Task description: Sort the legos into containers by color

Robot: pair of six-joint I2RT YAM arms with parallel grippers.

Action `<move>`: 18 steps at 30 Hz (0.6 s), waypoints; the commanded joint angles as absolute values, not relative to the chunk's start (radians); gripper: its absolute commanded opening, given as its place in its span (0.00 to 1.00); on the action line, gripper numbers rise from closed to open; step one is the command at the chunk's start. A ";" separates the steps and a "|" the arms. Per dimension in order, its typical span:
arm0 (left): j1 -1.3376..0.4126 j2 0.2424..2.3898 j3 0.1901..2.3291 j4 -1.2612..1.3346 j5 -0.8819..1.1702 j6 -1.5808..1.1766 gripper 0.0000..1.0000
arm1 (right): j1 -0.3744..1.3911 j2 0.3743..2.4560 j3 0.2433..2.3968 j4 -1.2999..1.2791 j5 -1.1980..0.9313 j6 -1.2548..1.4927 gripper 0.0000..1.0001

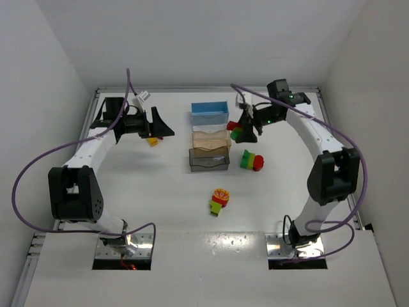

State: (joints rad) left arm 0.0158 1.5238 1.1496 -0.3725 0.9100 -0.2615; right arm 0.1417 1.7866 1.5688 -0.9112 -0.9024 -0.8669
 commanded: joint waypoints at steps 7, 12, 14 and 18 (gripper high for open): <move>0.006 1.499 1.131 -0.244 1.109 -0.385 1.00 | 0.336 1.724 1.440 -0.810 -0.962 -1.218 0.32; -0.025 1.489 1.097 -0.244 1.091 -0.376 1.00 | 0.417 1.704 1.401 -0.755 -0.940 -1.344 0.32; -0.034 1.489 1.086 -0.244 1.091 -0.376 1.00 | 0.436 1.674 1.367 -0.715 -0.931 -1.408 0.32; -0.055 1.499 1.086 -0.244 1.091 -0.376 1.00 | 0.483 1.643 1.309 -0.649 -0.911 -1.499 0.30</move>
State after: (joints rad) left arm -0.0391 1.5227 1.0847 -0.2756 1.0607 -0.3725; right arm 0.4580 1.7050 1.3308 -0.7357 -0.8803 -1.3582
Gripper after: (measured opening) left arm 1.000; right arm 0.628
